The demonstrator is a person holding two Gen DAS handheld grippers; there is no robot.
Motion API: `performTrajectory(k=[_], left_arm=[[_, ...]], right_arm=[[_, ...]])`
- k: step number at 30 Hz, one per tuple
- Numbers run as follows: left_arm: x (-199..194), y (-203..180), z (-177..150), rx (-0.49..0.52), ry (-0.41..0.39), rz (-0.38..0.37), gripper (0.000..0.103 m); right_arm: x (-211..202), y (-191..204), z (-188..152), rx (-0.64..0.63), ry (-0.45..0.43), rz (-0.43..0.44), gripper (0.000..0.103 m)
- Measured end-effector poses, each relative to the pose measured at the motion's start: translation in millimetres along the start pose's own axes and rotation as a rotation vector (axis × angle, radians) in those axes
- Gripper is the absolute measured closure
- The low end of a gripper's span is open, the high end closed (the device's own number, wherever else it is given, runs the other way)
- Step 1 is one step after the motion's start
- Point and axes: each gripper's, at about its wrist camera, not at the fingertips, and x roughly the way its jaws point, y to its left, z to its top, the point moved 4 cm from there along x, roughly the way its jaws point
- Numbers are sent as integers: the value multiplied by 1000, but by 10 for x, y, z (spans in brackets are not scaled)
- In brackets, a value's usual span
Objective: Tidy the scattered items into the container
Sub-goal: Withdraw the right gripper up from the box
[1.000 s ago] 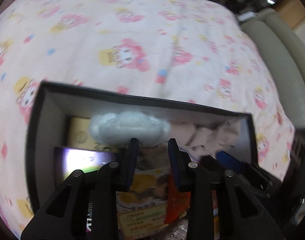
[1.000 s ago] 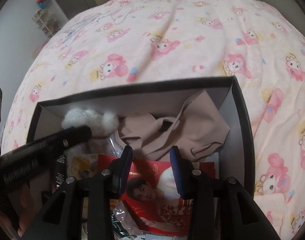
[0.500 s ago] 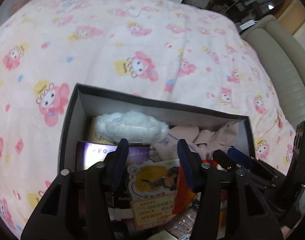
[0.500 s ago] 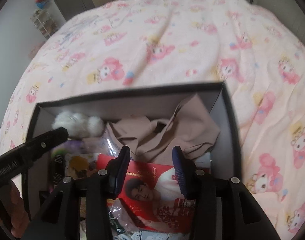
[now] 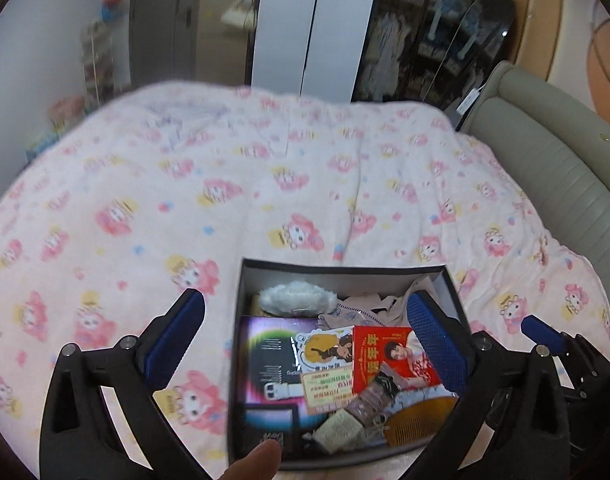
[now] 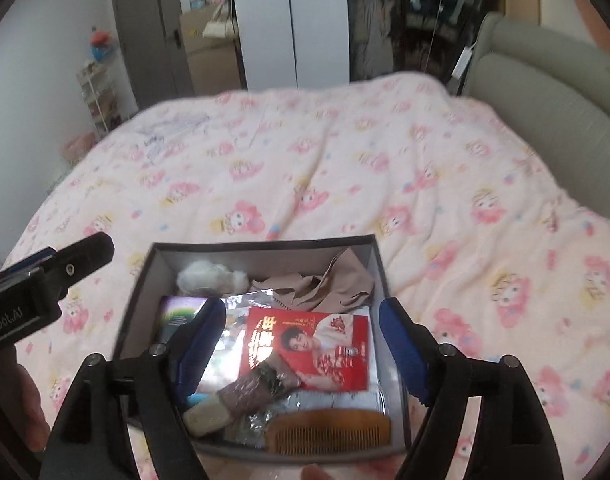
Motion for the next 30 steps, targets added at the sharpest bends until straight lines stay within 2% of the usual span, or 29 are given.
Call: performTrajectory(k=[7,15,21,25,30], left_arm=[[-761,-87,-138,46,-65,21,1],[-1381,-143,-442,75,-136,33,1],[-1579,-148,-781,89,-133,64,1],[-1619,-165,-981,86,-116,70,1],[-1629,-161,-1131,77,-107,78,1]], right_arm=[[-815,83,-75,12,-102,-2,26],[-1411,134,-346,-4,-182,-72,24],[-1572,129,-656,-30,-183,-73,24],[-1572,-28,-849,34,-166,-89,24],[-1509,-96,-961,42,-144,-84,24]])
